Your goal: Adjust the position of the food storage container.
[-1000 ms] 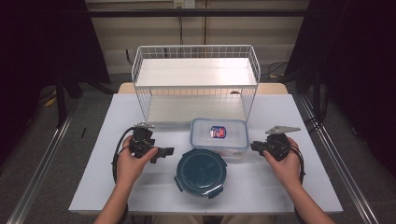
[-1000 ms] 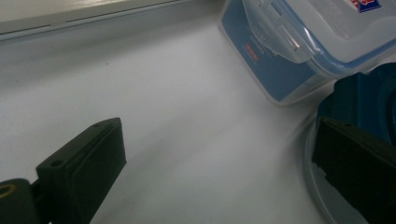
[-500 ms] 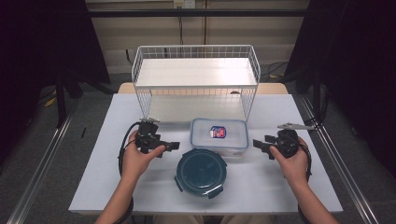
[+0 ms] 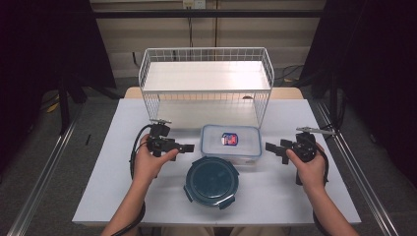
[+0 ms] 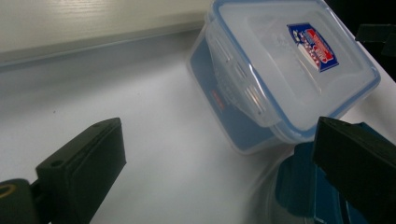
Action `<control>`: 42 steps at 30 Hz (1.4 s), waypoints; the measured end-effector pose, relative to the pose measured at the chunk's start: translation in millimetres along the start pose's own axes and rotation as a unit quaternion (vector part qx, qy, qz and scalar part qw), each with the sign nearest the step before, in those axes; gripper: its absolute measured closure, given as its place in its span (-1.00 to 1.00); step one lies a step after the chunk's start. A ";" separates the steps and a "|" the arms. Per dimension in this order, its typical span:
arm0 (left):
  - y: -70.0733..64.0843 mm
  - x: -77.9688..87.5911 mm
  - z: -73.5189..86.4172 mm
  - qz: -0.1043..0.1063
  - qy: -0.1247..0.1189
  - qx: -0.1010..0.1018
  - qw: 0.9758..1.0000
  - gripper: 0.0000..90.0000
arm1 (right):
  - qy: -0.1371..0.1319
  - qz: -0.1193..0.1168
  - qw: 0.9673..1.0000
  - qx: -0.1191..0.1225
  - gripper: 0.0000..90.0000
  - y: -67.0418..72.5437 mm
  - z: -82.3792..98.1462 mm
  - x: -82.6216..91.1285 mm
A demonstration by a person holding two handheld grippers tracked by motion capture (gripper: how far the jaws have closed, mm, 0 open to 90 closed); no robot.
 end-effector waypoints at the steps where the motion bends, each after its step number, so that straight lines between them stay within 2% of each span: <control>1: -1.2 -1.1 -1.2 0.007 0.000 0.002 1.000 -0.91 | -0.003 -0.001 1.000 -0.004 -0.64 0.2 -1.4 -0.1; 4: -4.9 -8.5 -7.6 0.025 -0.008 0.022 0.999 -0.87 | -0.005 -0.012 1.000 -0.021 -0.67 0.8 -5.9 -2.7; 5: -4.9 -8.5 -7.6 0.025 -0.008 0.022 0.999 -0.86 | -0.005 -0.012 1.000 -0.021 -0.67 0.8 -5.9 -2.7; 6: -4.9 -10.2 -8.9 0.029 -0.008 0.025 0.999 -0.85 | -0.008 -0.021 0.999 -0.042 -0.64 1.9 -8.5 -4.1; 7: -5.4 -12.5 -10.3 0.033 -0.009 0.031 0.999 -0.85 | -0.008 -0.021 0.999 -0.042 -0.64 1.9 -8.5 -4.1; 8: -4.8 -16.3 -12.0 0.035 -0.008 0.035 0.999 -0.83 | -0.012 -0.015 0.998 -0.058 -0.62 0.6 -10.2 -5.6; 9: -4.8 -16.3 -12.0 0.035 -0.008 0.035 0.999 -0.82 | -0.012 -0.015 0.998 -0.058 -0.62 0.6 -10.2 -5.6; 10: -4.7 -18.2 -12.3 0.039 -0.005 0.038 0.998 -0.82 | -0.015 -0.019 0.997 -0.068 -0.61 0.9 -10.7 -6.9; 13: -6.8 -24.4 -13.7 0.059 -0.016 0.071 0.996 -0.76 | -0.013 -0.035 0.994 -0.104 -0.57 3.4 -10.0 -9.1; 14: -6.7 -27.8 -13.5 0.064 -0.016 0.078 0.995 -0.67 | -0.011 -0.043 0.992 -0.122 -0.54 3.6 -8.7 -11.5; 16: -7.1 -29.0 -13.9 0.066 -0.019 0.082 0.994 -0.63 | -0.010 -0.044 0.991 -0.125 -0.51 3.4 -8.3 -12.2; 19: -9.9 -32.7 -15.4 0.076 -0.027 0.106 0.991 -0.59 | -0.004 -0.055 0.987 -0.150 -0.42 6.2 -6.1 -14.6; 22: -9.4 -34.9 -12.4 0.071 -0.017 0.111 0.991 -0.54 | 0.005 -0.063 0.985 -0.160 -0.32 9.6 -0.9 -18.2; 24: -9.3 -36.1 -11.3 0.070 -0.014 0.112 0.991 -0.48 | 0.014 -0.060 0.983 -0.172 -0.26 12.0 2.9 -20.7; 25: -9.1 -36.5 -11.3 0.070 -0.014 0.111 0.991 -0.48 | 0.014 -0.060 0.983 -0.172 -0.26 12.0 2.9 -20.7; 26: -10.3 -37.0 -11.2 0.075 -0.011 0.113 0.991 -0.47 | 0.015 -0.055 0.983 -0.175 -0.18 12.6 3.1 -21.7; 27: -10.5 -37.7 -11.4 0.070 -0.010 0.110 0.991 -0.47 | 0.015 -0.055 0.983 -0.175 -0.18 12.6 3.1 -21.7; 29: -12.6 -39.6 -11.5 0.073 -0.008 0.114 0.991 -0.47 | 0.016 -0.058 0.982 -0.180 -0.15 14.1 2.8 -22.6; 31: -12.9 -43.0 -11.1 0.065 -0.008 0.114 0.991 -0.47 | 0.018 -0.056 0.981 -0.184 -0.14 14.8 3.9 -23.8; 33: -15.5 -46.1 -10.1 0.072 -0.005 0.120 0.990 -0.46 | 0.019 -0.054 0.980 -0.189 -0.09 15.3 4.6 -25.2; 34: -15.7 -48.0 -9.4 0.073 -0.003 0.117 0.990 -0.44 | 0.020 -0.053 0.980 -0.189 -0.07 15.3 5.1 -25.7; 38: -18.0 -54.4 -4.6 0.081 0.005 0.145 0.986 -0.37 | 0.029 -0.054 0.977 -0.203 -0.03 15.9 10.7 -30.5; 40: -16.0 -55.6 -3.0 0.081 0.008 0.142 0.987 -0.36 | 0.030 -0.053 0.977 -0.206 -0.02 15.7 11.7 -30.9; 42: -14.8 -57.1 -2.2 0.083 0.009 0.155 0.984 -0.35 | 0.034 -0.051 0.975 -0.212 0.02 13.9 14.2 -31.0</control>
Point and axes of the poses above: each handheld gripper's, and its own axes: x roughly backward along the jaws, z roughly out of its underside, y roughly to its left, the point moved 8 cm from there along -x, roughly forward along the jaws, and after that the axes turned 12 degrees about -y, right-handed, at the moved point
